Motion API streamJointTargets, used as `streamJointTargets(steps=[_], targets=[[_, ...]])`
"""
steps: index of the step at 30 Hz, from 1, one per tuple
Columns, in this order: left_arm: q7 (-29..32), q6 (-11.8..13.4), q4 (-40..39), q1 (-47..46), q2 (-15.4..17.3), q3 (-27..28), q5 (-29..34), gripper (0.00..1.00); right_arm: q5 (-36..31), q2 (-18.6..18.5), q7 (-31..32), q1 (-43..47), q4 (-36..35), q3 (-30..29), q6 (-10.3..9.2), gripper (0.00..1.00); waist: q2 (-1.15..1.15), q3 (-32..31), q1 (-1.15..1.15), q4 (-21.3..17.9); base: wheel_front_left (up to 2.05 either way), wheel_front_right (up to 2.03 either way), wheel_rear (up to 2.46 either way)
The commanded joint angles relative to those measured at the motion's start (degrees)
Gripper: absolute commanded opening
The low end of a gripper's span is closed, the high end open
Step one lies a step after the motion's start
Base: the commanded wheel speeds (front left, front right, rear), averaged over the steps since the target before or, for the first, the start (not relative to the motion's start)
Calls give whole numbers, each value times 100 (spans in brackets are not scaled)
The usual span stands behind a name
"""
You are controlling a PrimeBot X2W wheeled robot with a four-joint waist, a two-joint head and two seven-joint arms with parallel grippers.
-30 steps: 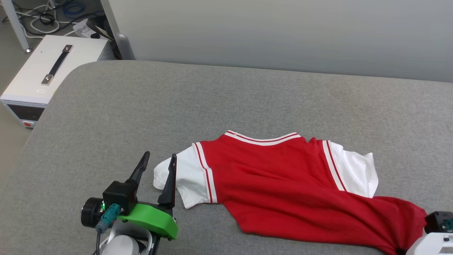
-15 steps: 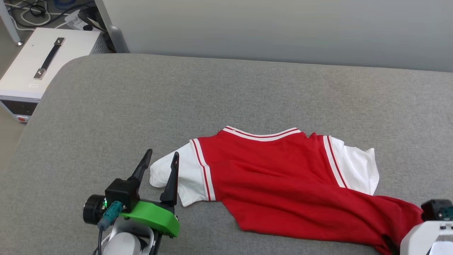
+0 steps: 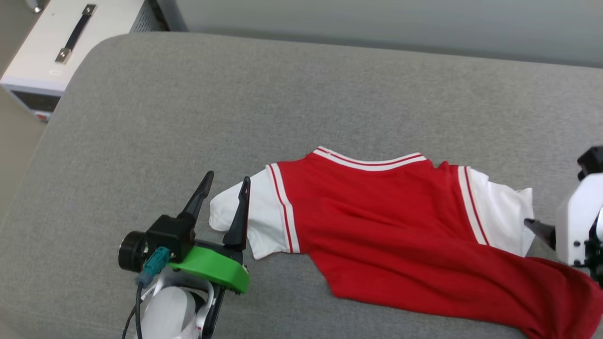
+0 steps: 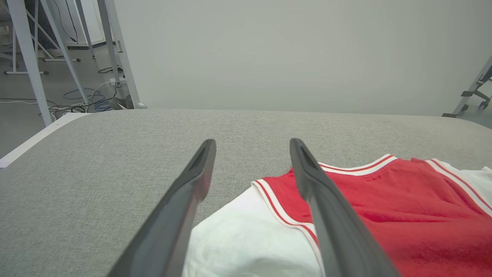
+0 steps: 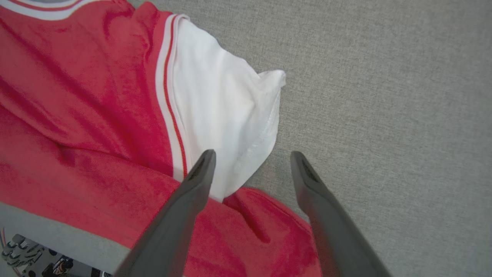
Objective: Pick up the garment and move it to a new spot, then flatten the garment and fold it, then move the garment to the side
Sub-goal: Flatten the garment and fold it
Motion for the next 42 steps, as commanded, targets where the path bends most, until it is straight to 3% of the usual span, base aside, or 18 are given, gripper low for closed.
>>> streamJointTargets(steps=[1, 8, 17, 18, 19, 20, 27, 36, 42], targets=[[-33, -17, -29, -123, -18, -29, -64, 100, 22, -7, 101, -183, 111, -5, -4, 100, 0, 291, 0, 255, 0, 0, 0], [-33, -17, -108, -337, -71, -98, -76, 100, -258, -230, 153, -911, 857, 140, -4, 100, 0, 728, 0, 541, 0, 0, 0], [-33, -17, -213, -462, -127, -4, -54, 100, -171, -238, -27, -1014, 1484, 568, -4, 100, 0, 919, 0, 659, 0, 0, 0], [-33, -17, -217, -459, -131, 7, -49, 100, -146, -240, -21, -999, 1529, 610, -4, 74, 0, 920, 0, 656, 0, 0, 0], [-33, -17, -219, -455, -133, 16, -43, 100, -136, -250, -20, -990, 1552, 646, -4, 40, 0, 919, 0, 651, 0, 0, 0], [-33, -17, -217, -450, -136, 29, -34, 100, -121, -265, -32, -980, 1573, 685, -4, 0, 0, 915, 0, 642, 0, 0, 0], [-33, -17, -163, -435, -129, 108, 5, 100, -113, -526, -287, -1056, 1653, 657, -4, 0, 0, 823, 0, 512, 0, 0, 0], [-33, -17, -164, -463, -94, 116, 7, 100, -417, -1191, -689, -1195, 1919, 116, -4, 0, 0, 796, 0, 334, 0, 0, 0], [-33, -17, -164, -483, -56, 99, -20, 100, -643, -1360, -1048, -1290, 2231, -96, -4, 0, 0, 863, 0, 306, 0, 0, 0]])
